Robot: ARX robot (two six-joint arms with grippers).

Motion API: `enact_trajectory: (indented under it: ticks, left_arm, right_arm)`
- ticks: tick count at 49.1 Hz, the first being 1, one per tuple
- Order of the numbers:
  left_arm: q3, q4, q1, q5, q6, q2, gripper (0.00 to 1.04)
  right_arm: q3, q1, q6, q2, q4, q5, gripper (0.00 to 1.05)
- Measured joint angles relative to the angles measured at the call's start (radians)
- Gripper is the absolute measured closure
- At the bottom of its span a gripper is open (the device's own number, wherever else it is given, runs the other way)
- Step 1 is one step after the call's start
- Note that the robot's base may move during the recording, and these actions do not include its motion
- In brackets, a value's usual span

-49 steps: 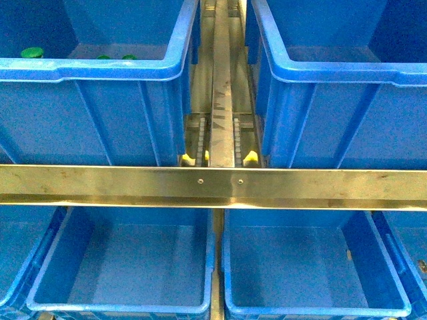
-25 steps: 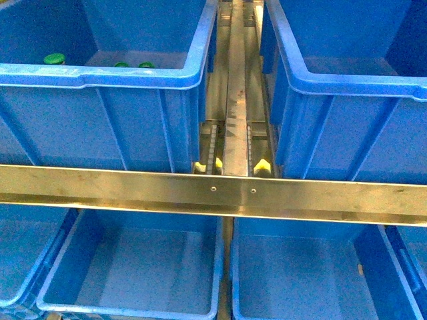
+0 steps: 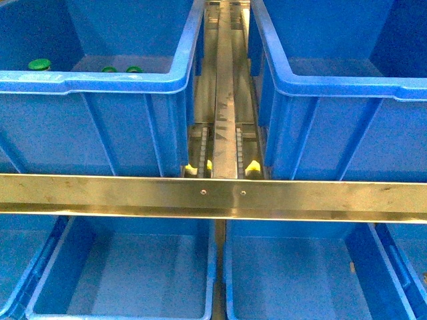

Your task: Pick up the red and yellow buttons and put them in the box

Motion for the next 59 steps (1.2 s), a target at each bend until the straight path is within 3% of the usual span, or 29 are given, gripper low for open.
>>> enact_trajectory:
  ticks: [10, 20, 45, 51, 59]
  left_arm:
    - [0.0, 0.0, 0.0, 0.0, 0.0, 0.0, 0.08]
    - [0.0, 0.0, 0.0, -0.003, 0.0, 0.0, 0.08]
    - [0.0, 0.002, 0.0, -0.001, 0.001, 0.0, 0.08]
    - [0.0, 0.002, 0.001, 0.005, 0.002, 0.0, 0.08]
    - [0.0, 0.002, 0.001, 0.003, 0.002, 0.0, 0.08]
  right_arm:
    - [-0.029, 0.0, -0.019, -0.026, 0.009, 0.004, 0.74]
    - [-0.091, -0.021, 0.058, -0.092, -0.057, 0.023, 0.74]
    - [-0.176, -0.188, 0.126, -0.217, -0.096, 0.013, 0.74]
    - [-0.097, -0.266, 0.008, -0.138, -0.099, -0.12, 0.74]
    - [0.208, -0.383, -0.179, 0.068, -0.307, -0.312, 0.74]
